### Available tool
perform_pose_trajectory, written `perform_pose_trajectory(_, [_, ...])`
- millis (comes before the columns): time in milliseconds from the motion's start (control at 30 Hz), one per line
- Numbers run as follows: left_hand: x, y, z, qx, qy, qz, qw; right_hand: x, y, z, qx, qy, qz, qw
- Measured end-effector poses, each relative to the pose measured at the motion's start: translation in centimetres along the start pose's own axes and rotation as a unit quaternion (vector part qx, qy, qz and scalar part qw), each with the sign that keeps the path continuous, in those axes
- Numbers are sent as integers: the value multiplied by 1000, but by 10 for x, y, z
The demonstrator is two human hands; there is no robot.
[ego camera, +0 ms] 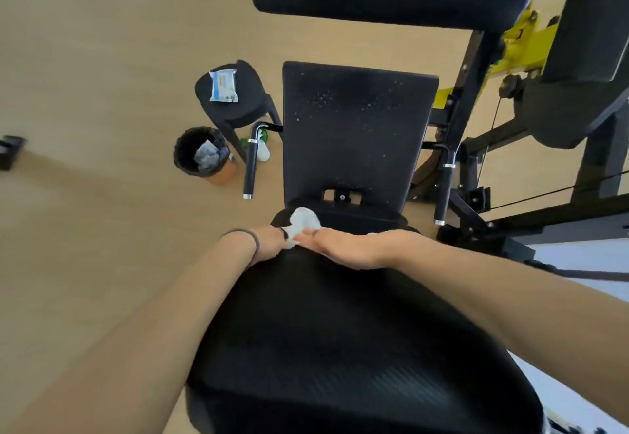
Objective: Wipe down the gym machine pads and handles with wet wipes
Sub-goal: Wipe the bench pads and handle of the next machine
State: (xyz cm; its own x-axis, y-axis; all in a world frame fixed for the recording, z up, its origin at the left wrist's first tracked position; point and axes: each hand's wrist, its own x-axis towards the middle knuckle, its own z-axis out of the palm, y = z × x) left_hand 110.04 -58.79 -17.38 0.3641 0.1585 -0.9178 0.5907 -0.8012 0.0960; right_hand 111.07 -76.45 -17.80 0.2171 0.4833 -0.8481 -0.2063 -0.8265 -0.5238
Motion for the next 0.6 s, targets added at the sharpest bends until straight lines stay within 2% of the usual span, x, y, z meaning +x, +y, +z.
perform_pose_trajectory(67, [7, -6, 2, 10, 5, -6, 1000, 17, 27, -10, -5, 43, 34, 998])
perform_pose_trajectory(133, [11, -9, 3, -6, 19, -20, 1000, 32, 46, -14, 13, 47, 57, 997])
perform_pose_trajectory(300, [15, -7, 7, -13, 60, -36, 997, 83, -10, -15, 5, 10, 6, 1000])
perform_pose_trajectory(400, [17, -7, 7, -6, 59, -51, 997, 114, -20, -24, -14, 40, 16, 999])
perform_pose_trajectory(467, [16, -4, 6, 6, 43, -57, 997, 114, -3, -31, -28, 54, 53, 997])
perform_pose_trajectory(600, [13, 0, 5, 43, 21, -42, 998, 93, 60, -50, 29, 70, 126, 989])
